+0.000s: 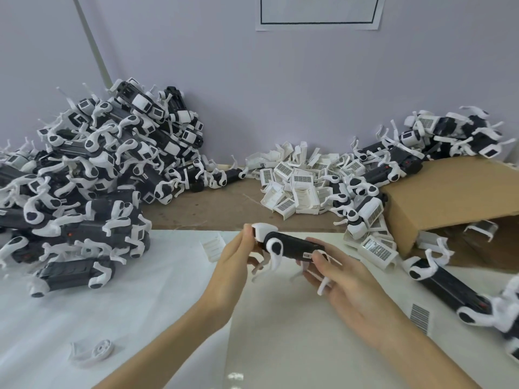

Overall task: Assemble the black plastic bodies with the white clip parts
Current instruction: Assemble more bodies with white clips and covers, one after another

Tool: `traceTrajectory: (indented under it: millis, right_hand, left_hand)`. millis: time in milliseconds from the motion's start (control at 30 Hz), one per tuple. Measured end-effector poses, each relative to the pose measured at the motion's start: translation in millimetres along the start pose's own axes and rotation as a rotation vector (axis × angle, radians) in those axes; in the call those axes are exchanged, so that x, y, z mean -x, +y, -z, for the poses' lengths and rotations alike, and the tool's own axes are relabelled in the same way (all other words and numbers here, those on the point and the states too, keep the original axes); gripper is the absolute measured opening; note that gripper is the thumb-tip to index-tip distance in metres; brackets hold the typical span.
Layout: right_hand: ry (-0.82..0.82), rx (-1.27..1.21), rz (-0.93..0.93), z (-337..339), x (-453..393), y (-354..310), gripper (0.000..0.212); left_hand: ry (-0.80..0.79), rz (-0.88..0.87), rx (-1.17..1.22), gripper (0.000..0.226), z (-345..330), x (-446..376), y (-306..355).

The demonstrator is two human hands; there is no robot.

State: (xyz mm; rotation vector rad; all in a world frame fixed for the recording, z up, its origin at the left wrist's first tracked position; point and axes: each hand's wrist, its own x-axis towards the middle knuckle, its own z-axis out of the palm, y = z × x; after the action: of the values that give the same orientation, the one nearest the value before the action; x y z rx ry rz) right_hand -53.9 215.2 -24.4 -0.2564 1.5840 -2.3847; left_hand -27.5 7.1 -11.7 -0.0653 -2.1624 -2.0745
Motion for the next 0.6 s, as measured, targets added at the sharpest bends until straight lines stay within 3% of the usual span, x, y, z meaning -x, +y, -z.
traceTrajectory:
  millis: [167, 367, 600]
  right_hand:
    - [0.03, 0.341, 0.181, -3, 6, 0, 0.068]
    - [-0.043, 0.779, 0.424, -13, 14, 10, 0.073]
    - [-0.023, 0.875, 0.547, -33, 20, 28, 0.076]
  left_hand:
    - [0.018, 0.014, 0.08, 0.064, 3, -4, -6]
    - [0.37, -0.152, 0.192, 0.058, -4, 3, -4]
    - [0.43, -0.381, 0.064, 0.062, 10, -3, 7]
